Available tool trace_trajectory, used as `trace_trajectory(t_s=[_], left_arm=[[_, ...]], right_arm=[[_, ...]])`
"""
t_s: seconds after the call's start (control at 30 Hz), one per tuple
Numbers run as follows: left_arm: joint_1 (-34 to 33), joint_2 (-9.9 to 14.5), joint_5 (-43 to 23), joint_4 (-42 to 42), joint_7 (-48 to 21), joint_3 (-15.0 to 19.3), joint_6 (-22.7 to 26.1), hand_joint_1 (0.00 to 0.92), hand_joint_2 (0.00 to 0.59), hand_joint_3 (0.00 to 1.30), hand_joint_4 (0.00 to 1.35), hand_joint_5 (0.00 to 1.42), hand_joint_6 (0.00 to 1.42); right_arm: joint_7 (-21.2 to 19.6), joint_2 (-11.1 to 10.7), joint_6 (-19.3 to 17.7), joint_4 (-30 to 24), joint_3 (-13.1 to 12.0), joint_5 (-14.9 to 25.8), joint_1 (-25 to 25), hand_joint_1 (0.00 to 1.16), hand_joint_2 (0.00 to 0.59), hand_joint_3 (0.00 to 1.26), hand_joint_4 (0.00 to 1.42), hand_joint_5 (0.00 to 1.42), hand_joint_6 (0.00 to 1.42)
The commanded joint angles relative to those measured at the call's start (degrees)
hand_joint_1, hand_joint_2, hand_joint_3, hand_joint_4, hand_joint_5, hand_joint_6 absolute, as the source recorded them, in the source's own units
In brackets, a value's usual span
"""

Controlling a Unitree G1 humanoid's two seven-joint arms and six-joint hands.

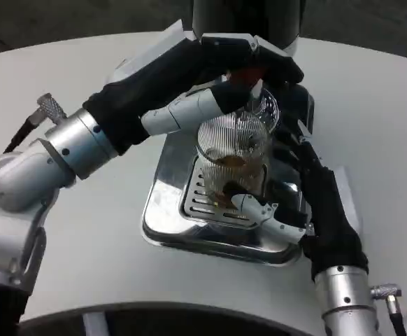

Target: Grasp the cup under the faucet to collect the drink, then remove the cup.

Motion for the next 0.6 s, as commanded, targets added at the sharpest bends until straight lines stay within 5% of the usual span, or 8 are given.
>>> trace_trajectory(t_s=[0.03,0.6], left_arm=[[1.3,0.5,1.8,0.9,-0.8,-1.2,0.4,0.000,0.047,0.48,0.36,0.35,0.21],[1.2,0.6,2.2,0.8,-0.1,-1.3,0.7,0.000,0.048,0.49,0.37,0.35,0.21]], right_arm=[[-1.2,0.7,-2.1,2.4,0.2,0.7,-1.5,0.87,0.172,0.09,0.15,0.21,0.29],[-3.5,1.7,-6.8,12.6,-0.1,2.5,-7.0,0.86,0.168,0.09,0.15,0.22,0.29]])
